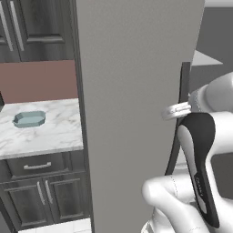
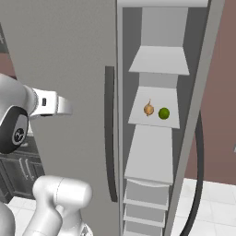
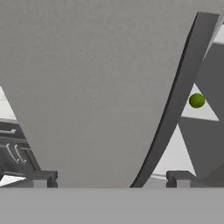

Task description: Take the lime and onion out of the freezer and place them in the tupperware container on the counter. Then put the tupperware containing the vegetables back in the freezer.

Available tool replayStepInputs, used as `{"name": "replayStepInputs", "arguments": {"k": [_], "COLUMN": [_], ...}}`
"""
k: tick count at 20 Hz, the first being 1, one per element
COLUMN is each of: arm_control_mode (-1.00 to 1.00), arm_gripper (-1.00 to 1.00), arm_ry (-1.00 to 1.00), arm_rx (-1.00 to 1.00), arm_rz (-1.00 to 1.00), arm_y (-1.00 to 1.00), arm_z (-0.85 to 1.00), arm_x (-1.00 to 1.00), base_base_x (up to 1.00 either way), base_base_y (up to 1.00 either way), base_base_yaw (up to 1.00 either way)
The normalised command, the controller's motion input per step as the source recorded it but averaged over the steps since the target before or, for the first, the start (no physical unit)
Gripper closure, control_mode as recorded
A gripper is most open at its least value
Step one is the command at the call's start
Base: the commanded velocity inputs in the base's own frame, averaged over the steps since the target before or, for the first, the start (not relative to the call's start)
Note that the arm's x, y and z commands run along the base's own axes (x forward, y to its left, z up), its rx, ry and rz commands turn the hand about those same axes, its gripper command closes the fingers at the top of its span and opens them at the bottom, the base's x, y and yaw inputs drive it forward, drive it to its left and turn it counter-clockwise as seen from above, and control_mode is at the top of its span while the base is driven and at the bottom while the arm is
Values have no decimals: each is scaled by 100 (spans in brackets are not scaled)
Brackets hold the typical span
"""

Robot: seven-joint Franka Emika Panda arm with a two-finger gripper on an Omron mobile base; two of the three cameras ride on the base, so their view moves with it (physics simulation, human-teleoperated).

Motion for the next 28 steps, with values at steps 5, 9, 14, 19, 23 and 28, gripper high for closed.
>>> {"name": "replayStepInputs", "arguments": {"k": [5,9,14,19,23,28], "arm_control_mode": [100,100,100,100,100,100], "arm_gripper": [-100,-100,-100,-100,-100,-100], "arm_ry": [0,0,0,0,0,0], "arm_rx": [0,0,0,0,0,0], "arm_rz": [0,0,0,0,0,0], "arm_y": [0,0,0,0,0,0], "arm_z": [0,0,0,0,0,0], "arm_x": [0,0,0,0,0,0], "base_base_x": [-8,-33,-1,7,18,1], "base_base_y": [0,-32,-64,-47,-26,-3], "base_base_yaw": [0,-3,-5,0,0,0]}}
